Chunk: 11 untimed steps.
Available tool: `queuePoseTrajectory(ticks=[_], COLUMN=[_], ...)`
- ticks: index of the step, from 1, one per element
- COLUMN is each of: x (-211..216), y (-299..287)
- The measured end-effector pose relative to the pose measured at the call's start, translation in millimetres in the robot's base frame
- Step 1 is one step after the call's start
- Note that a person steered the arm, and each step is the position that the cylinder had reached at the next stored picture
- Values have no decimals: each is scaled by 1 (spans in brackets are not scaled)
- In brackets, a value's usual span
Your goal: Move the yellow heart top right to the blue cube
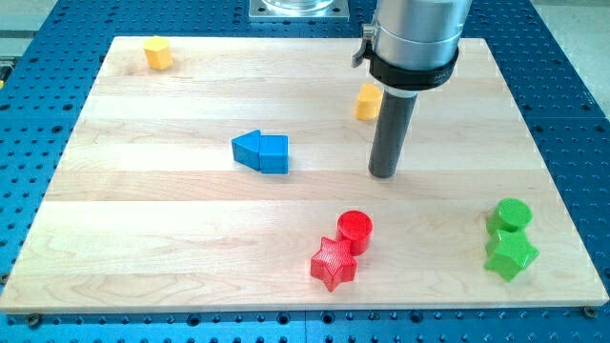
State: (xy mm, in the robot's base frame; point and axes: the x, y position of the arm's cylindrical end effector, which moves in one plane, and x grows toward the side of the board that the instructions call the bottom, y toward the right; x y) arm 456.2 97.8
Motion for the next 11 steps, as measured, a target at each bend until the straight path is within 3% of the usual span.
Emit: queuePoseTrajectory(ticks=[2,3,4,7,9,11], x=[-30,-52,-68,-94,-102,-104], y=[-29,-20,25,-71,-8,7])
